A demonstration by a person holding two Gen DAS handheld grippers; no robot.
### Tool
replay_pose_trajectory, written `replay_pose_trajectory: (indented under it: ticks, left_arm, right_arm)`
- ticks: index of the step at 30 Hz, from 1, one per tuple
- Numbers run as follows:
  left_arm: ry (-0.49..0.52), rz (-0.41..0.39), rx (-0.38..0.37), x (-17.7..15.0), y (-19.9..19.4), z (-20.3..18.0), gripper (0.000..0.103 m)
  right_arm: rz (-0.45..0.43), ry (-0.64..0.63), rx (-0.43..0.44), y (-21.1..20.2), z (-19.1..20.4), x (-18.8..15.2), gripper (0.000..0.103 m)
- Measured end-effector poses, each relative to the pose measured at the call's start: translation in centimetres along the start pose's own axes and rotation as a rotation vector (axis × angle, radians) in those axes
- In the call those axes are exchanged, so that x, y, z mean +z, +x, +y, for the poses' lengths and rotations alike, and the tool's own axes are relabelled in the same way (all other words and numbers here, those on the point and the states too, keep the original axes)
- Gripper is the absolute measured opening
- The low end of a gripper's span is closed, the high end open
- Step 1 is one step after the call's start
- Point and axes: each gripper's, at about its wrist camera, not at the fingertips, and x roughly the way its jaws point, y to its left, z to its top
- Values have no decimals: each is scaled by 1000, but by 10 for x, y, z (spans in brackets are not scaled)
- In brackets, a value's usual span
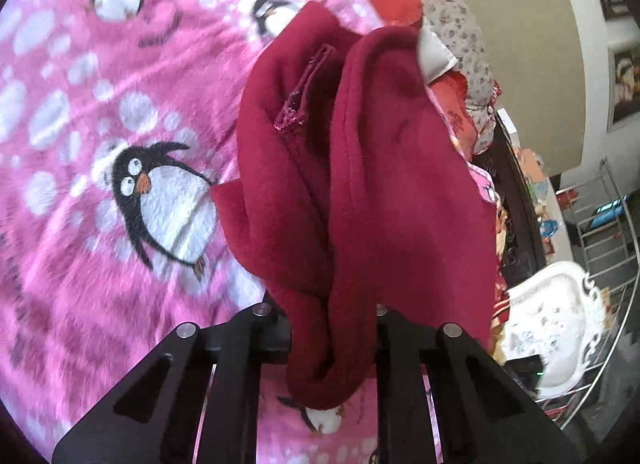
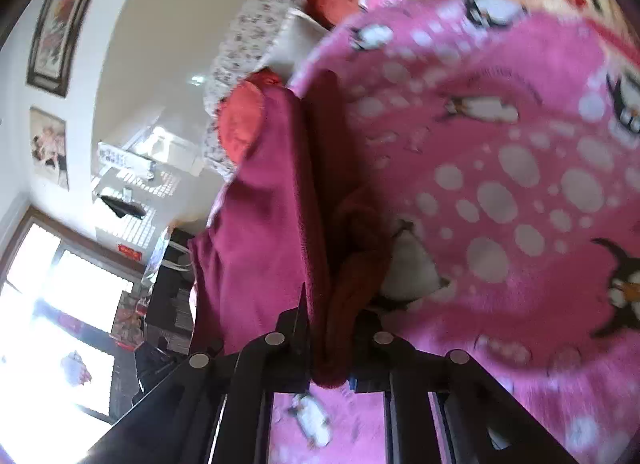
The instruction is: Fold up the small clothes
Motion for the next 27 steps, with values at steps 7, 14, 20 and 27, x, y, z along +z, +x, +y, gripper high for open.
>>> replay_pose_trajectory:
  ticks: [7,14,20,27]
  left_arm:
    - [74,68,-60,-56,-48,-6,12]
    - [217,94,57,-115,-53,5,28]
    - [310,53,-12,-122,-49,2,50]
    - [346,-22,-61,-126,-48,8,50]
  right_arm:
    - [40,83,26,-59,6,-24,11]
    - [44,205,-56,-101,-35,-53,16]
    - [-217,-31,-234,-137,29,-39,17]
    - [-61,-689,-391,-26,153,-75,16]
